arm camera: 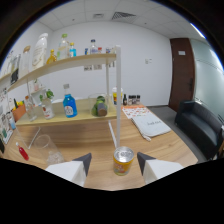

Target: Make me a cup of Vodka Sunrise.

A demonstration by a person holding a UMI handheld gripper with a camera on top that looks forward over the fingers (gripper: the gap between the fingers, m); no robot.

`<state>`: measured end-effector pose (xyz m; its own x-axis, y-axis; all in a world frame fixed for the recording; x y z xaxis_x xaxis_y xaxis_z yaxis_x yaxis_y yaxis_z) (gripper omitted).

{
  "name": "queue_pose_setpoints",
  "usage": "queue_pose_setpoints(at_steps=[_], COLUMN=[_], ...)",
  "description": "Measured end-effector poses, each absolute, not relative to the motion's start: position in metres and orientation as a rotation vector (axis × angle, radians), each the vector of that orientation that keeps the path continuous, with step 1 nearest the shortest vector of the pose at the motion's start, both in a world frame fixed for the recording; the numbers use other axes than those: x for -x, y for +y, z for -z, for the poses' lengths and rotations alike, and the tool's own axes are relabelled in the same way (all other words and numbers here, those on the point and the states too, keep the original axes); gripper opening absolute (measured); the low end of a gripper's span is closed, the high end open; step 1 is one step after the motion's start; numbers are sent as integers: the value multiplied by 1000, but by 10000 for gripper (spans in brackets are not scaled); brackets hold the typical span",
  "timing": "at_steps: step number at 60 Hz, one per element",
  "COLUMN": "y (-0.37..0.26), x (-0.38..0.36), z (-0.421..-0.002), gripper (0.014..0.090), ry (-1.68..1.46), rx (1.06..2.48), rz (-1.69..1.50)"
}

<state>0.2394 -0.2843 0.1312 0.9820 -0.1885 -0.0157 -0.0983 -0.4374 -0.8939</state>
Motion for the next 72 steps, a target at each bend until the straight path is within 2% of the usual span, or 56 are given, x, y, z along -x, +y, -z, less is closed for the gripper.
queue_pose_setpoints(at_steps=[7, 14, 29, 46, 54, 63, 68, 72], y=[-302, -314, -318, -232, -183, -135, -118, -110], x=[-197, -144, -43, 33, 53, 65, 65, 61], z=[-172, -187, -166, -227, -236, -220, -207, -196], gripper=[854, 853, 853, 855, 851, 758, 669, 561], ry=[179, 150, 89, 7, -16, -34, -25, -15], rx=[1961, 1924, 1945, 1800, 1770, 1803, 1831, 1856], rz=[75, 28, -64, -132, -118, -87, -59, -23])
